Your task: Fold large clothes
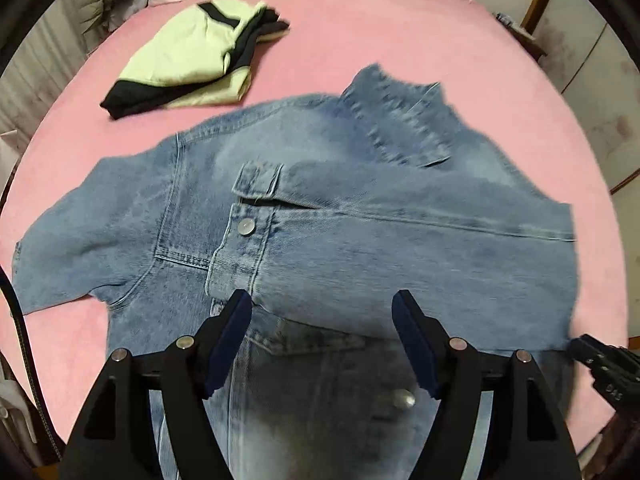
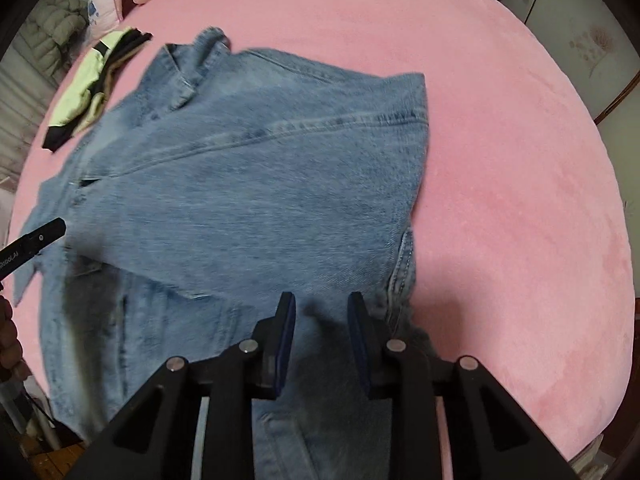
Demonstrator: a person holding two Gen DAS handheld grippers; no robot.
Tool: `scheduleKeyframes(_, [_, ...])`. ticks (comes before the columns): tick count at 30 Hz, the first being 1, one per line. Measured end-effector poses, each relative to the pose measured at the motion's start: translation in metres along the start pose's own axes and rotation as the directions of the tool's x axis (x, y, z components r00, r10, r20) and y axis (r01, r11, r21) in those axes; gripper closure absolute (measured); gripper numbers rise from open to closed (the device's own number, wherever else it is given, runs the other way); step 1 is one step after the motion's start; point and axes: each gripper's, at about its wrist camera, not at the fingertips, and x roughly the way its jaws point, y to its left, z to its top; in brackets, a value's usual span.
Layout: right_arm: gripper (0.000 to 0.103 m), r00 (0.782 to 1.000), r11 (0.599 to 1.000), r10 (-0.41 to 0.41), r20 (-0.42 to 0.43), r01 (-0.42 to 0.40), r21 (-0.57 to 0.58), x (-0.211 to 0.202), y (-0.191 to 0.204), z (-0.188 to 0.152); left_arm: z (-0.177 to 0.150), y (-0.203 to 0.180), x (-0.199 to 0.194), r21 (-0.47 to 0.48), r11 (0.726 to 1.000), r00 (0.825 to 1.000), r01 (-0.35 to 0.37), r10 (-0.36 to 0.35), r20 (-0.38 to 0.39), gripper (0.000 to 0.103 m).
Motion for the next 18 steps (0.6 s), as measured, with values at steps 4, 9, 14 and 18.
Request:
scheduleKeyframes(4, [0.076,0.999,0.999,0.049,0.02,-0.048,-0.009,-0.039,0.011,0.004,-0.001,-0.011,-0.052,0.005,1.0,0.999,0.026,-0.026,0.046,0.027])
scheduleKeyframes(9, [0.075,0.992,0.992,0.115,0.05,-0.112,-0.057,-0.092,0.031,0.005,-0.002,-0.017,-0.113,0.005,1.0,0.993,0.03,-0.03,0.111,0.021])
scheduleKeyframes(14, [0.067,0.98,0.979,0.165,0.109,-0.15,-0.135,-0.132,0.054,0.006,-0.007,-0.018,-0.167,0.001,1.0,0.985,0.02,-0.02,0.174,0.02])
scheduleKeyframes(18, [0.066,0.968,0.965,0.201,0.148,-0.17,-0.2,-0.154,0.072,0.006,-0.016,-0.014,-0.197,-0.012,1.0,0.976,-0.018,0.02,0.216,0.018])
